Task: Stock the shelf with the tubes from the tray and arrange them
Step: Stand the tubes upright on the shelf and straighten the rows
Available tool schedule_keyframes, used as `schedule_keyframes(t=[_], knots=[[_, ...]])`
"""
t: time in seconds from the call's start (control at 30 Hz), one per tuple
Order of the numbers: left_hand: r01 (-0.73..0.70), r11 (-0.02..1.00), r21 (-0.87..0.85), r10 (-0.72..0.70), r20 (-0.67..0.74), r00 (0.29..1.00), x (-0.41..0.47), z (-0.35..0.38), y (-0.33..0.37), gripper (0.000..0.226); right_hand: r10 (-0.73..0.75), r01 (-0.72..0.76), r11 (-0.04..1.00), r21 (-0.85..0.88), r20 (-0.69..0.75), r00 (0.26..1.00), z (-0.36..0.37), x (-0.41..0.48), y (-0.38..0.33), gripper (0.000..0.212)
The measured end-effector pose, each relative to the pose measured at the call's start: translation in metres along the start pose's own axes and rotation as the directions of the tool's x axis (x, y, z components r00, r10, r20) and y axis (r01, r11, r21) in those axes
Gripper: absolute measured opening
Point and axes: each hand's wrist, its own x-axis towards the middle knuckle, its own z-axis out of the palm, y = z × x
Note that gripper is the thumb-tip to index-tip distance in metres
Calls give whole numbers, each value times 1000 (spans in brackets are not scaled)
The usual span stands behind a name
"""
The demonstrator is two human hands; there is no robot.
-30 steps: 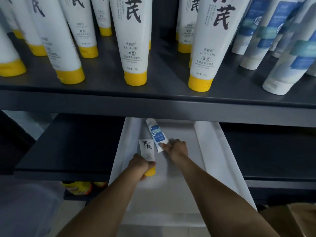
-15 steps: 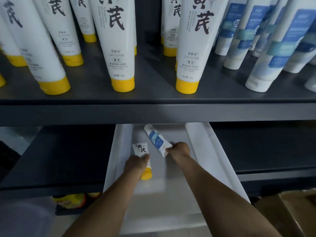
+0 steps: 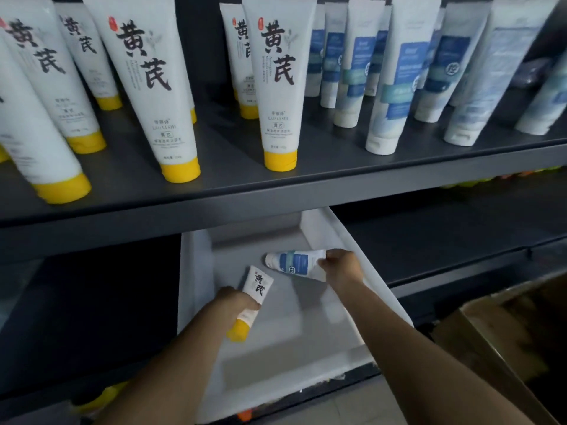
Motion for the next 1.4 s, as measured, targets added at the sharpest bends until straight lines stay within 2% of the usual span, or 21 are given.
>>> schedule_keyframes(t=[0.13, 0.23, 0.37, 0.53, 0.63, 0.73, 0.8, 0.87, 0.97, 1.1, 1.2, 1.33, 1.4], knots=[[-132, 990, -49, 137, 108, 985, -18, 3, 0, 45, -91, 96, 993, 70, -71, 993, -10, -15, -5, 20], [-278, 958, -68, 286, 174, 942, -48, 5, 4, 42, -183, 191, 981, 36, -158, 970, -20, -27, -15, 21], [-383, 911, -150, 409, 225, 884, -75, 5, 8, 39, -224, 245, 968, 51, -258, 940, -40, -39, -21, 21], [-535, 815, -223, 569, 134, 811, -103, 1, 15, 34, -204, 269, 949, 165, -330, 922, -70, -59, -25, 22], [-612, 758, -226, 643, 106, 758, -121, -4, 22, 23, -217, 297, 935, 197, -345, 913, -81, -72, -31, 21], [-744, 659, -108, 748, -6, 664, -141, -10, 31, 14, -229, 324, 919, 225, -365, 902, -95, -84, -37, 18], [-796, 604, -40, 794, -62, 605, -158, -10, 38, 16, -264, 365, 904, 224, -379, 887, -106, -91, -42, 16], [-821, 570, -33, 815, -104, 570, -176, -11, 47, 15, -312, 415, 885, 212, -391, 866, -120, -98, -48, 16], [-822, 566, -61, 812, -128, 569, -202, -11, 64, 11, -370, 475, 856, 206, -398, 840, -146, -106, -54, 19], [-825, 561, -72, 821, -79, 565, -239, -6, 85, 13, -426, 536, 814, 225, -397, 813, -186, -112, -53, 20], [-851, 522, -51, 850, -43, 524, -274, 10, 97, 20, -461, 567, 783, 258, -372, 806, -223, -120, -48, 18], [-874, 484, -45, 873, -32, 486, -323, 38, 115, 26, -549, 631, 749, 200, -345, 761, -273, -131, -38, 19], [-882, 470, 16, 882, -17, 470, -345, 51, 126, 27, -586, 654, 738, 165, -325, 743, -297, -136, -34, 19]])
